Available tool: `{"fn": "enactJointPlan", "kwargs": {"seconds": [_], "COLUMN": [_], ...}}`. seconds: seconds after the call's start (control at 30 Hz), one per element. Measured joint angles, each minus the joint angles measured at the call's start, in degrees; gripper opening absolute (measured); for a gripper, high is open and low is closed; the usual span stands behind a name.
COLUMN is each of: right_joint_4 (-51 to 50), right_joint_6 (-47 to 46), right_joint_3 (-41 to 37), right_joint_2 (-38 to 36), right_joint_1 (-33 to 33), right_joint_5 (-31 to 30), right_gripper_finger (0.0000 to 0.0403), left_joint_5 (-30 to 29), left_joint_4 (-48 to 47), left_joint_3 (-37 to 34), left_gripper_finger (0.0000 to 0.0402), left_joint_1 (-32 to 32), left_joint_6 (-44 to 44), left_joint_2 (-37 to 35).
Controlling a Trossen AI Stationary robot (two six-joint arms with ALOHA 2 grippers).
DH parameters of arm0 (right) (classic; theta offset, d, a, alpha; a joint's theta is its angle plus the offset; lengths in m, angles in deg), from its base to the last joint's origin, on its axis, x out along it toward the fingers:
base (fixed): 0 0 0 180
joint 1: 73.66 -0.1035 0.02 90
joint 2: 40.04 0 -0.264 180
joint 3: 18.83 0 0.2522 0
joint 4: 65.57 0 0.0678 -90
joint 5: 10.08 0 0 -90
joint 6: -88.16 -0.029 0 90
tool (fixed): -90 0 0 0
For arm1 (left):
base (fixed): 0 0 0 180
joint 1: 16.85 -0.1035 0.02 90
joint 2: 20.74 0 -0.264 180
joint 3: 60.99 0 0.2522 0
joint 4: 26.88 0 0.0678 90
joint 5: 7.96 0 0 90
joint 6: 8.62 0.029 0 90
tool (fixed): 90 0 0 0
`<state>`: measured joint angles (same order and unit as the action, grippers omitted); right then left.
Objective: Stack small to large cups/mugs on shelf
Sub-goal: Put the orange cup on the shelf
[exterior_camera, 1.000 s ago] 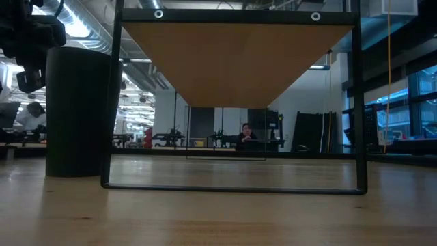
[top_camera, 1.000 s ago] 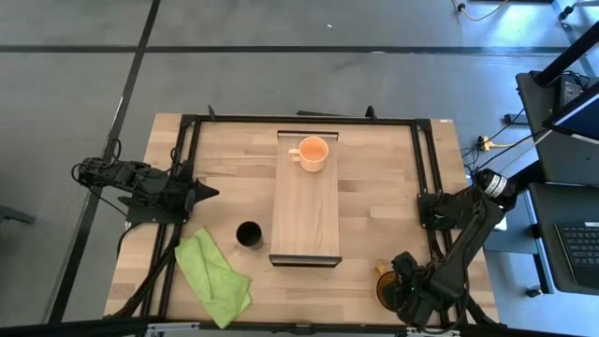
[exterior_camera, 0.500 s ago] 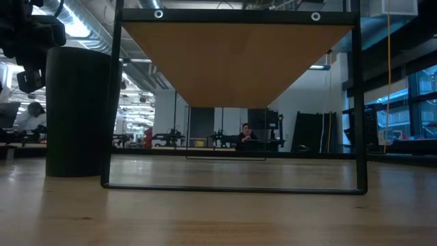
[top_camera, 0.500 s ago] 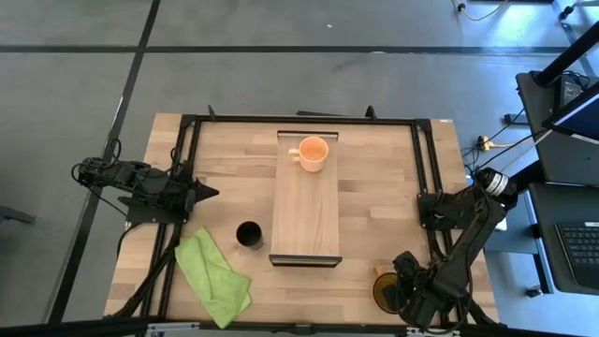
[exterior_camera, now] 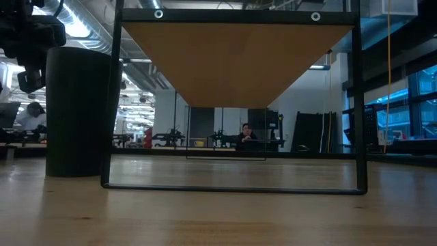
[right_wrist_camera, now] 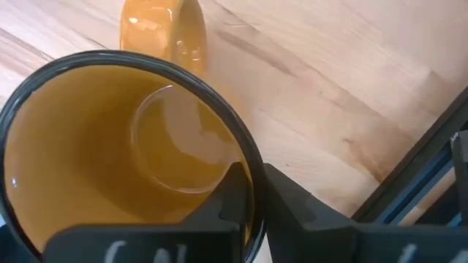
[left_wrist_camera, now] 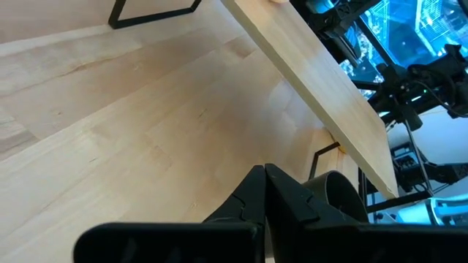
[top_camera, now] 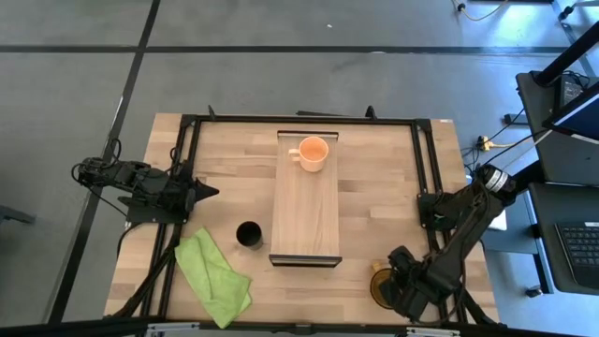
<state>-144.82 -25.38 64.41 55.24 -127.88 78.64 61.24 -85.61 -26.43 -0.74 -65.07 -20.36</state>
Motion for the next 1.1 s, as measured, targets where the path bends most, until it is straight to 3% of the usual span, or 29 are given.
{"fn": "enactJointPlan", "kwargs": {"seconds": [0.33,0.5,1.1], "right_joint_4": [0.6,-3.3,-7.1], "right_joint_6": [1.1,-1.5,9.3], "right_joint_3": [-0.2,-0.5,-0.3], "right_joint_2": [-1.9,-7.5,-29.3], "right_joint_1": [1.6,3.4,14.7], "right_joint_5": [-1.5,-8.5,-7.2], "right_gripper_finger": [0.0024,0.0019,0.0019], "left_joint_5": [0.0,0.0,0.1], "left_joint_4": [0.0,0.0,0.0], "left_joint_3": [0.0,0.0,0.0], "left_gripper_finger": [0.0000,0.0000,0.0000], "left_joint_1": [0.0,0.0,0.0], "left_joint_6": [-0.5,-0.5,-0.6], "left_joint_2": [0.0,0.0,0.0]}}
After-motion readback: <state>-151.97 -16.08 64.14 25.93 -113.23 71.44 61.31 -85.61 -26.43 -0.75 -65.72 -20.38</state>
